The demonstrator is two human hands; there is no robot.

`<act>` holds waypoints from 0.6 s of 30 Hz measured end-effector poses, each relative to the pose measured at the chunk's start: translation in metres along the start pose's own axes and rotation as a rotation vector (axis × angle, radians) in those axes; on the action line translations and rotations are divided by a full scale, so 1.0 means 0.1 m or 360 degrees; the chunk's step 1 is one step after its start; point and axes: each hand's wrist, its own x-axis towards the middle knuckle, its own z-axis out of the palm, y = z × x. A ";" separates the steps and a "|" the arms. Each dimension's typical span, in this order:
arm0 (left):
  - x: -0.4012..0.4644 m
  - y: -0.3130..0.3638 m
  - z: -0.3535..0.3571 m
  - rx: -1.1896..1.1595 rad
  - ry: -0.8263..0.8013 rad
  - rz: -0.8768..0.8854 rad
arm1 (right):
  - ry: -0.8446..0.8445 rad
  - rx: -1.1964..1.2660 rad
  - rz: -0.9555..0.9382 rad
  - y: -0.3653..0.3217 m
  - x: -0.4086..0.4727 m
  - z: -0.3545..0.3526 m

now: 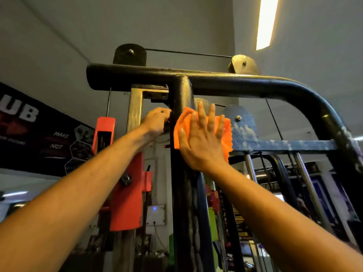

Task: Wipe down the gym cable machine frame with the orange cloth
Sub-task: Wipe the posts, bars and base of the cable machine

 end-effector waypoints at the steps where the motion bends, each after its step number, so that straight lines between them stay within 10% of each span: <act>1: -0.01 0.04 -0.01 -0.0040 -0.0003 -0.0024 | -0.0072 0.0132 -0.0012 -0.01 0.06 0.01; 18: 0.22 0.08 -0.25 -0.0361 -0.0292 -0.0194 | -0.0137 0.0223 -0.0009 -0.15 0.58 0.04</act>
